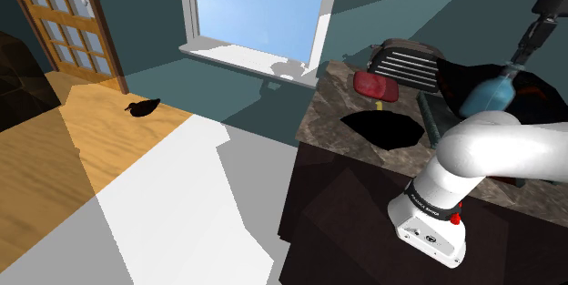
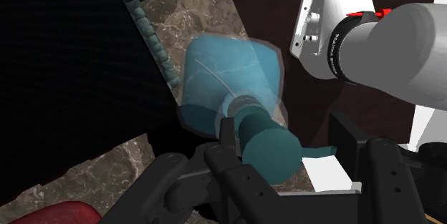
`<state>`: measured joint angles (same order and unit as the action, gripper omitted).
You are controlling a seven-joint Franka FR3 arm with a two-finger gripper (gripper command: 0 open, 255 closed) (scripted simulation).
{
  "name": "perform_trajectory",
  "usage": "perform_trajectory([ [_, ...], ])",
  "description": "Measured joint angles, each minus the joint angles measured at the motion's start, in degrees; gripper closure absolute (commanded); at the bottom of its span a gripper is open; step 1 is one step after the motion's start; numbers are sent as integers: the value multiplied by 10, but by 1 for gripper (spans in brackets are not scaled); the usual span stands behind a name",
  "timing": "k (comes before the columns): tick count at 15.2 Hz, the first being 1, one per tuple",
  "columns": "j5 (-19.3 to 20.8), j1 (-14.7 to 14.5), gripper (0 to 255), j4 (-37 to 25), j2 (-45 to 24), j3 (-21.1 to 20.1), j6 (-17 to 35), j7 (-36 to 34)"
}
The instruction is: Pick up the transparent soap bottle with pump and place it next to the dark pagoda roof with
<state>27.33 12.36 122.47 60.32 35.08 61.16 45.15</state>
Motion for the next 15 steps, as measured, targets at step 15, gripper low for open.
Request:
perform_trajectory([
  [15,43,23,255,130,59,41,75,-12],
])
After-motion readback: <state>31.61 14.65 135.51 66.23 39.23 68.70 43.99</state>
